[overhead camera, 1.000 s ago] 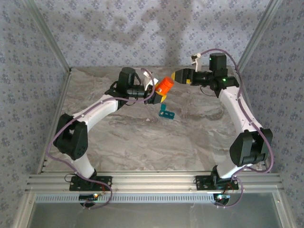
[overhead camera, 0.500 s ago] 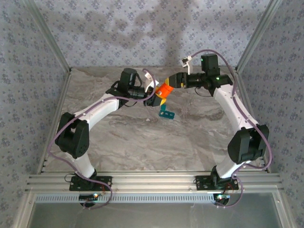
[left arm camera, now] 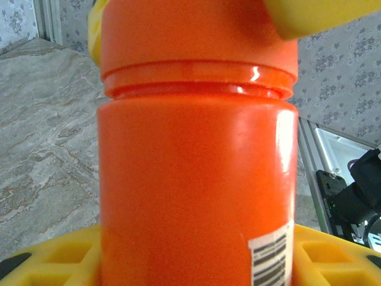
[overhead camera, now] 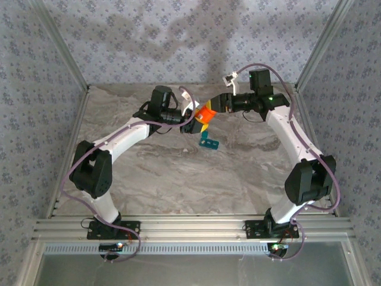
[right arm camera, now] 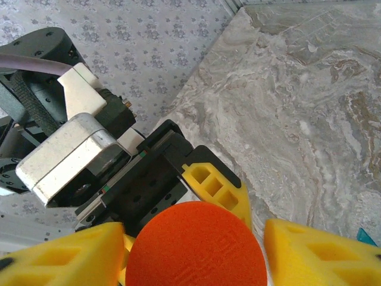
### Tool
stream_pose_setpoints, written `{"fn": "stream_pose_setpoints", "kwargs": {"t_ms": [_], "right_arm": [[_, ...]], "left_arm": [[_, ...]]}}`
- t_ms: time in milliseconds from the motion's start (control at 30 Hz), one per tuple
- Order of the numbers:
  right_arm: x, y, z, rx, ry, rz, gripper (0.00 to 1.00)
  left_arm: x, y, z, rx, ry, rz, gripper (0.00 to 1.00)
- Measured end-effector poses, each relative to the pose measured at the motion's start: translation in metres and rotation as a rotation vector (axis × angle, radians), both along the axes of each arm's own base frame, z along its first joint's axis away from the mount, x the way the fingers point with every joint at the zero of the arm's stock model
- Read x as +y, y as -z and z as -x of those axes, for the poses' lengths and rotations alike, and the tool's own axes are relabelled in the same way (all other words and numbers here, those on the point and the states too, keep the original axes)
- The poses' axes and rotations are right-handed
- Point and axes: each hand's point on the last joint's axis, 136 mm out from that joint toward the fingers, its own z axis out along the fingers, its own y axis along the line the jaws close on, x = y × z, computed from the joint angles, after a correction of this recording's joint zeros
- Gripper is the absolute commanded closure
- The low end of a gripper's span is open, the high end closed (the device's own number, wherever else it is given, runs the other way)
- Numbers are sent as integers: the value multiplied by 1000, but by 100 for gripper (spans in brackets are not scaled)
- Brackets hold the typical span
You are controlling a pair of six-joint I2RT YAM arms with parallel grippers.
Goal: Sort the pills into containers
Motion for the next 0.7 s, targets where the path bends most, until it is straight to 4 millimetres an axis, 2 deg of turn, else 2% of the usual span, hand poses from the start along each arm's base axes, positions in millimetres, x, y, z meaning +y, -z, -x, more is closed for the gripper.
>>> {"fn": "stream_pose_setpoints", "kwargs": {"t_ms": [367,633,667,700], "right_arm": [[1,8,-3,5,6,-6,67],[2,9,-3,10,10,-9,70],[1,13,-8,18,58,-10,70],[1,19,-8,56,89,-13,70]], "left_arm": [[1,6,-2,17,-9,-13,100],[2,7,-2,20,-14,-19,100],[2,11,-9,-46,-70,-42,100],[2,17,-6,-75,-101,-72,100]]}}
